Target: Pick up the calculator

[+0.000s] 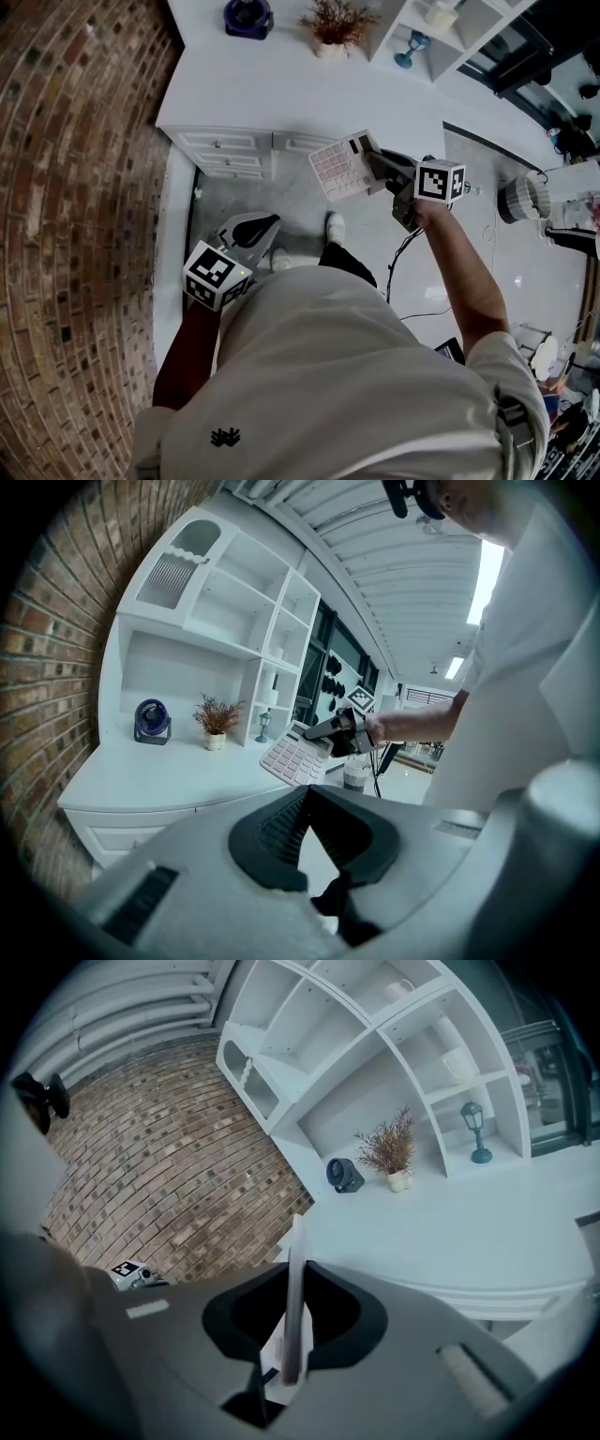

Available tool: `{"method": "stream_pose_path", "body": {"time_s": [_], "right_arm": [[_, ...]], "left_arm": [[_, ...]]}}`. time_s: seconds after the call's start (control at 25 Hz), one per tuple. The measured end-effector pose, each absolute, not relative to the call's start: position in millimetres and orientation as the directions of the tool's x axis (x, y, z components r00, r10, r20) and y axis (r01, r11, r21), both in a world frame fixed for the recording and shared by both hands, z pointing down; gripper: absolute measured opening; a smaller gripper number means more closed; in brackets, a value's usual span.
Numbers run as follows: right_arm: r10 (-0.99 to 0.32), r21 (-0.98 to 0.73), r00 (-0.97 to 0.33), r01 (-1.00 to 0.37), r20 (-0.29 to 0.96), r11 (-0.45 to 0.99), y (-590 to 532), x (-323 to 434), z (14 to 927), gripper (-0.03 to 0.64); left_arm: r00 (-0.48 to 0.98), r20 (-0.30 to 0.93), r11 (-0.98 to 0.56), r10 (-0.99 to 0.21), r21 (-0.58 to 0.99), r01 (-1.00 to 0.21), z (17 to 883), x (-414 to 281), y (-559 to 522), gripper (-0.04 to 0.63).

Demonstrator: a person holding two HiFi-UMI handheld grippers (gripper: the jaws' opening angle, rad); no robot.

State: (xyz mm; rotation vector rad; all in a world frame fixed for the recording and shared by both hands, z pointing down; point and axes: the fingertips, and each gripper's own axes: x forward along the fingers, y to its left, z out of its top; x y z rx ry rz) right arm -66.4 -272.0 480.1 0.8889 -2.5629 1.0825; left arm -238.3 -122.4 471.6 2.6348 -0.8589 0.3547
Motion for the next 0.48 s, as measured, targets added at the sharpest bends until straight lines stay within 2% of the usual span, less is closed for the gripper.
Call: {"method": "stream_pose_path", "body": {"time_s": [0.48], "right_arm": [[-0.432, -0.577, -0.799, -0.600, 0.417, 0.554, -275.6, -64.3, 482.7, 0.061]], "left_arm": [[0.779, 0.343, -0.750, -0.525, 0.245, -0.614, 472.6, -237.8, -127.8, 0.005]]}}
